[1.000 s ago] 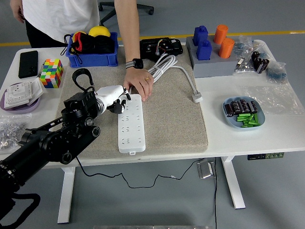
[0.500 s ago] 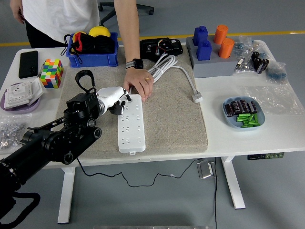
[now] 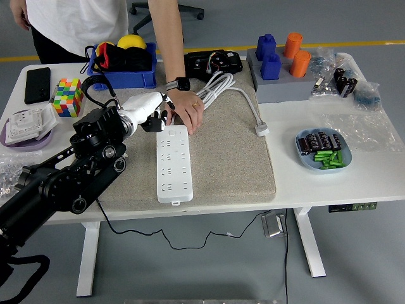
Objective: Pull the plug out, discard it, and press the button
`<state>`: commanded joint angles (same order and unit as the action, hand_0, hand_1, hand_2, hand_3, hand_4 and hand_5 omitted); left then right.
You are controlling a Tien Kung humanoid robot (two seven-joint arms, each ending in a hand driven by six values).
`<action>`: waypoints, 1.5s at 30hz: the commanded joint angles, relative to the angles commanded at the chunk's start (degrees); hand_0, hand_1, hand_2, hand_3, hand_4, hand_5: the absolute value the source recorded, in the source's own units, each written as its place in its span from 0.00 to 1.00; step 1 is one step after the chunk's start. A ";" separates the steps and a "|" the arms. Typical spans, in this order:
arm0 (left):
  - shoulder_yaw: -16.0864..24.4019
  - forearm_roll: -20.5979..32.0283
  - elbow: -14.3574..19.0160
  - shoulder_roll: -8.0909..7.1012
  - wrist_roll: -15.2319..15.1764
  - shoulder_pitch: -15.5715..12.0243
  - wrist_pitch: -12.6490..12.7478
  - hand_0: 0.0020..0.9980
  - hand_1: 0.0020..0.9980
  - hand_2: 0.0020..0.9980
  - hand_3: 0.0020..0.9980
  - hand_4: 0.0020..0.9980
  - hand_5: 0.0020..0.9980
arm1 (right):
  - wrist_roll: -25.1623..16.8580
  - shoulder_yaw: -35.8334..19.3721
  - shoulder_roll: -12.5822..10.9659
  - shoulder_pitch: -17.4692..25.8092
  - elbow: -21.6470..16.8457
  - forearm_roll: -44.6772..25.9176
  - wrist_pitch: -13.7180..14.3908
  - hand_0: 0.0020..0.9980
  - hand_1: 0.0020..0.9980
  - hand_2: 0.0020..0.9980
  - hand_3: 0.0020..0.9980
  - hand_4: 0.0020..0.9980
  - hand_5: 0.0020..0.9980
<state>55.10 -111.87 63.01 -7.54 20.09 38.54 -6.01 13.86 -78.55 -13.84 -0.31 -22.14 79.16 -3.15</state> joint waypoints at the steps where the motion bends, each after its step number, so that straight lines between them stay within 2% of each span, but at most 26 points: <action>1: 1.16 0.08 1.08 -0.31 -0.41 -0.68 0.20 0.15 0.12 0.17 0.72 0.15 0.00 | 0.00 -0.05 0.02 0.01 0.02 0.03 0.01 0.75 0.70 0.71 0.72 0.77 0.63; 6: 8.05 1.48 6.66 -2.17 -3.55 -5.53 0.18 0.15 0.12 0.17 0.72 0.15 0.00 | 0.02 -0.22 0.10 0.10 0.08 0.17 0.00 0.75 0.70 0.71 0.72 0.77 0.63; 7: 9.79 2.31 7.78 -2.66 -4.49 -7.04 -0.19 0.23 0.36 0.49 0.85 0.80 0.01 | 0.01 -0.29 0.09 0.10 0.05 0.19 0.00 0.75 0.70 0.71 0.72 0.77 0.63; 12: 15.50 3.66 11.15 -4.08 -6.62 -12.52 -0.70 0.23 0.36 0.49 0.85 0.80 0.01 | -0.01 -0.41 0.06 -0.07 -0.09 0.25 0.02 0.75 0.70 0.71 0.72 0.77 0.63; 13: 16.56 3.94 11.78 -4.21 -7.03 -13.57 -0.66 0.71 0.75 0.75 0.89 0.96 0.46 | -0.01 -0.39 0.06 -0.11 -0.11 0.25 0.02 0.75 0.70 0.71 0.72 0.77 0.63; 18: 22.35 7.35 13.92 -3.98 -9.43 -18.46 -0.29 0.71 0.75 0.75 0.89 0.96 0.46 | -0.02 -0.28 0.18 -0.29 -0.09 0.29 0.01 0.75 0.70 0.71 0.72 0.77 0.63; 19: 23.40 7.18 14.36 -3.95 -9.54 -19.42 -0.15 0.84 0.86 0.85 0.91 0.97 0.54 | -0.03 -0.35 0.23 -0.34 -0.09 0.35 0.01 0.75 0.70 0.71 0.72 0.77 0.63; 24: 25.12 4.50 14.91 -4.84 -7.81 -22.03 -0.05 0.84 0.86 0.85 0.91 0.97 0.54 | -0.04 -0.59 0.44 -0.59 -0.06 0.50 0.05 0.75 0.70 0.71 0.72 0.77 0.63; 25: 25.01 4.50 14.82 -5.30 -7.46 -22.38 -0.22 0.83 0.84 0.83 0.92 0.95 0.39 | -0.04 -0.52 0.47 -0.60 -0.05 0.46 0.03 0.75 0.70 0.71 0.72 0.77 0.63; 30: 25.13 4.61 15.08 -6.59 -6.69 -23.48 -0.53 0.83 0.84 0.83 0.92 0.95 0.39 | -0.02 -0.39 0.45 -0.63 0.06 0.50 0.01 0.75 0.70 0.71 0.72 0.77 0.63; 31: 25.45 4.55 15.26 -6.65 -6.74 -23.65 -0.45 0.81 0.80 0.80 0.91 0.91 0.32 | -0.02 -0.39 0.42 -0.64 0.06 0.51 0.03 0.75 0.70 0.71 0.72 0.77 0.63; 45: 25.44 4.26 16.49 -6.89 -5.35 -23.54 -1.27 0.79 0.78 0.78 0.91 0.88 0.28 | -0.05 0.13 0.19 -0.62 -0.02 0.35 0.06 0.75 0.70 0.71 0.72 0.77 0.63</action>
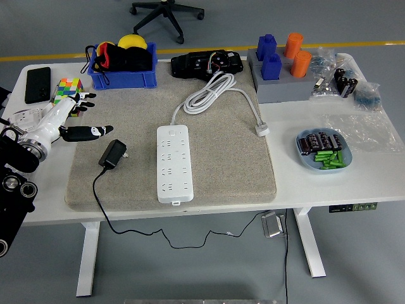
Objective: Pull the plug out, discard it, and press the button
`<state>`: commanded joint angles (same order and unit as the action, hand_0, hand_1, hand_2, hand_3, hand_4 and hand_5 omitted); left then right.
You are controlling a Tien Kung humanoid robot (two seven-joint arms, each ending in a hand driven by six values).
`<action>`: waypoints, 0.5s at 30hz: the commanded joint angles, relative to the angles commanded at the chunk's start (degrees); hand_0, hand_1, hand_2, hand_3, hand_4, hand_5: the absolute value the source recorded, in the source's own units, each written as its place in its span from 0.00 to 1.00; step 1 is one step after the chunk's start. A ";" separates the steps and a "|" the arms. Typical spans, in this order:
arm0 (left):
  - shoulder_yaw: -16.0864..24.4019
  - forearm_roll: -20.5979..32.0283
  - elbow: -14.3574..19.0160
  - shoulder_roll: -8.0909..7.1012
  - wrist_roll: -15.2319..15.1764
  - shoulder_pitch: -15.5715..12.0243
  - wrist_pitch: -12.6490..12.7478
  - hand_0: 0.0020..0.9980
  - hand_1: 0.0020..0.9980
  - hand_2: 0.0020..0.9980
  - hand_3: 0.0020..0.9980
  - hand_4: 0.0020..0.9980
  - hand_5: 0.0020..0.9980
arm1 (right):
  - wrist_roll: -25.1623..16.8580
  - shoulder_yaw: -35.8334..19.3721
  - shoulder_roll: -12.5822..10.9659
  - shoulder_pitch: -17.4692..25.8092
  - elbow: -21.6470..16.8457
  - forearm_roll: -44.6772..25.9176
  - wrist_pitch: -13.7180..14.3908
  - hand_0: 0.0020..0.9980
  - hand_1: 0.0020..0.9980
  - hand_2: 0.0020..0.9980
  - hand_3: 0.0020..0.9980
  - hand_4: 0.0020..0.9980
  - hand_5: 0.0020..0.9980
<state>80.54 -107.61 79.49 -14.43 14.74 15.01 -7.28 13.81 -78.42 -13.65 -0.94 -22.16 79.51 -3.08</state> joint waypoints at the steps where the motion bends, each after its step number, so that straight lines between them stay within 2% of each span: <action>1: 0.00 0.06 0.08 0.02 0.04 -0.02 -0.03 0.79 0.78 0.78 0.91 0.88 0.28 | 0.01 -0.05 0.00 0.06 0.04 0.05 0.00 0.75 0.70 0.71 0.72 0.77 0.63; 15: -0.05 0.10 1.25 -0.13 0.43 -0.34 -0.47 0.78 0.76 0.76 0.90 0.86 0.28 | -0.01 -0.67 0.51 0.14 -0.03 0.02 0.01 0.75 0.70 0.71 0.72 0.77 0.64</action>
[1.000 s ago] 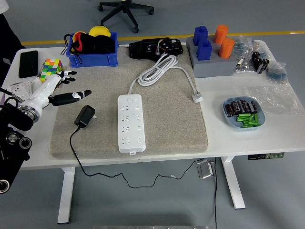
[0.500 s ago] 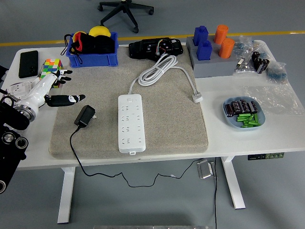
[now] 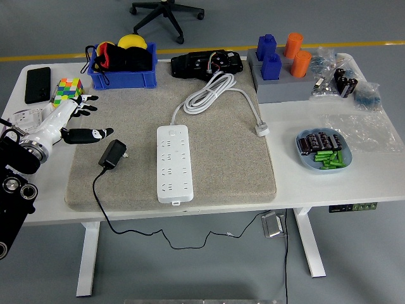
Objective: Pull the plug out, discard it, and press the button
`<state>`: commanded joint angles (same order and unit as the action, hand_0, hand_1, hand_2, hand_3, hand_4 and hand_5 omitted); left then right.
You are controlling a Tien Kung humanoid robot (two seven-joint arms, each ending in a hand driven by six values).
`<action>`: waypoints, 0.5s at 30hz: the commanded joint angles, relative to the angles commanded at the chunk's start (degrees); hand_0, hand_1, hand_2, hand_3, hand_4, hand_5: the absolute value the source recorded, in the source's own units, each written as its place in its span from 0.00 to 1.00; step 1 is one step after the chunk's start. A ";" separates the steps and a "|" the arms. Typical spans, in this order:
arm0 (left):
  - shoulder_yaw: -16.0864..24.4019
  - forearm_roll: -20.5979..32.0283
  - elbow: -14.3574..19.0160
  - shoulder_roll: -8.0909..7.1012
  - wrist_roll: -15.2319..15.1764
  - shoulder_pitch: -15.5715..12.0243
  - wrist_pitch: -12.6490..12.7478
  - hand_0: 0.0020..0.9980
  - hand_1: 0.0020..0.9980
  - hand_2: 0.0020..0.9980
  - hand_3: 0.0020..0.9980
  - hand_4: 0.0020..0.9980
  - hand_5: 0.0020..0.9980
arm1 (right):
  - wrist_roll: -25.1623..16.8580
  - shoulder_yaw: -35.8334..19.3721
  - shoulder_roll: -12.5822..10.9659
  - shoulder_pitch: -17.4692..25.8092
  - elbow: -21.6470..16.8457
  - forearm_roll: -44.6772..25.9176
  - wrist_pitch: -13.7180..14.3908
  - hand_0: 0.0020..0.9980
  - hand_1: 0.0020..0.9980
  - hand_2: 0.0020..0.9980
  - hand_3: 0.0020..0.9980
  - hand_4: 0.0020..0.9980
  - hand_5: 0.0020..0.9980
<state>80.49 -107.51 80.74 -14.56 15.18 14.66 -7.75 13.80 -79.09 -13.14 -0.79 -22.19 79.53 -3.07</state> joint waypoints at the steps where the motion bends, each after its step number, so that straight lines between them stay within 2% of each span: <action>1: 0.01 -0.06 0.07 -0.03 0.00 0.09 0.01 0.78 0.76 0.76 0.90 0.86 0.27 | 0.00 0.00 0.01 0.00 -0.02 -0.01 -0.01 0.75 0.70 0.71 0.72 0.77 0.63; 15: 0.65 -0.31 0.56 -0.08 0.03 0.04 -0.01 0.77 0.76 0.76 0.90 0.85 0.27 | 0.01 -0.24 0.11 -0.14 0.03 -0.10 0.04 0.75 0.70 0.71 0.72 0.77 0.64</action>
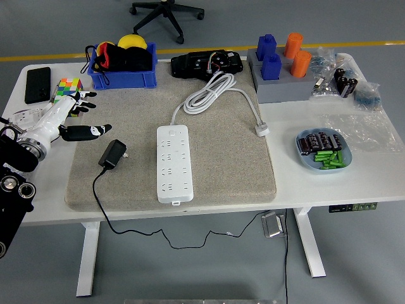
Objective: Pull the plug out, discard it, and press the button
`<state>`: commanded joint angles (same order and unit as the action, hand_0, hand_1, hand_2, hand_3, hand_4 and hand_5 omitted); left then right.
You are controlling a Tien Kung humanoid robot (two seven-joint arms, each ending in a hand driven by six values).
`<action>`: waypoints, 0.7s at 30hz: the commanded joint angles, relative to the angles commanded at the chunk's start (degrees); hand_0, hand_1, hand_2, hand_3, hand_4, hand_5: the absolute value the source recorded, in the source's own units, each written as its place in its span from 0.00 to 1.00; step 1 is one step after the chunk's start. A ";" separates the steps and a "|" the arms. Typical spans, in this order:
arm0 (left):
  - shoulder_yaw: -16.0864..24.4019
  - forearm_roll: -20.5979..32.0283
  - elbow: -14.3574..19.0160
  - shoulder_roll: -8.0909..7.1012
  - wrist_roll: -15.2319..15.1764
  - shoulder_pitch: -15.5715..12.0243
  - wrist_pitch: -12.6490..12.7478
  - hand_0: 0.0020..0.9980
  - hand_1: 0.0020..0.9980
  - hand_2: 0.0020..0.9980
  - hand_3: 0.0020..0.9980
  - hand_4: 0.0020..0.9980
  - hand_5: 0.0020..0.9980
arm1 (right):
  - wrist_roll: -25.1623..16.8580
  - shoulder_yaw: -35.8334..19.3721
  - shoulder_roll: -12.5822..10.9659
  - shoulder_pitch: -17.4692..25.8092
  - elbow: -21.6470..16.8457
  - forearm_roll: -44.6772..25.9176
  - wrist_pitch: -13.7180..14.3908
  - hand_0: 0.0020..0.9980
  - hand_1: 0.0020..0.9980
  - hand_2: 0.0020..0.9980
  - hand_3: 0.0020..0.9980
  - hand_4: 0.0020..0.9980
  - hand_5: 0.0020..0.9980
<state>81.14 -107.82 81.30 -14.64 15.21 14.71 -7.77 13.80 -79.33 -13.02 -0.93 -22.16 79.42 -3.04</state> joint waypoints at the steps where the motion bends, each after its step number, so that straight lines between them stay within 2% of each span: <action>1: 0.02 0.00 0.01 -0.02 -0.07 -0.01 0.05 0.77 0.76 0.76 0.90 0.85 0.27 | -0.01 0.05 0.00 -0.01 -0.03 -0.05 -0.01 0.75 0.70 0.71 0.72 0.77 0.64; 16: 1.52 -0.23 0.00 -0.18 0.16 0.41 0.06 0.77 0.76 0.75 0.90 0.83 0.25 | 0.01 0.92 -0.31 -0.71 -0.02 -0.23 -0.07 0.75 0.70 0.71 0.72 0.77 0.64; 21: 0.86 0.00 -0.32 -1.04 0.24 0.91 -0.05 0.77 0.76 0.75 0.90 0.83 0.25 | -0.02 1.44 -1.03 -1.11 0.09 -0.28 0.02 0.75 0.70 0.71 0.72 0.77 0.64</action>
<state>81.99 -107.82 80.97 -15.67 15.45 15.62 -7.82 13.78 -77.90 -14.05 -2.05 -22.06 79.15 -3.01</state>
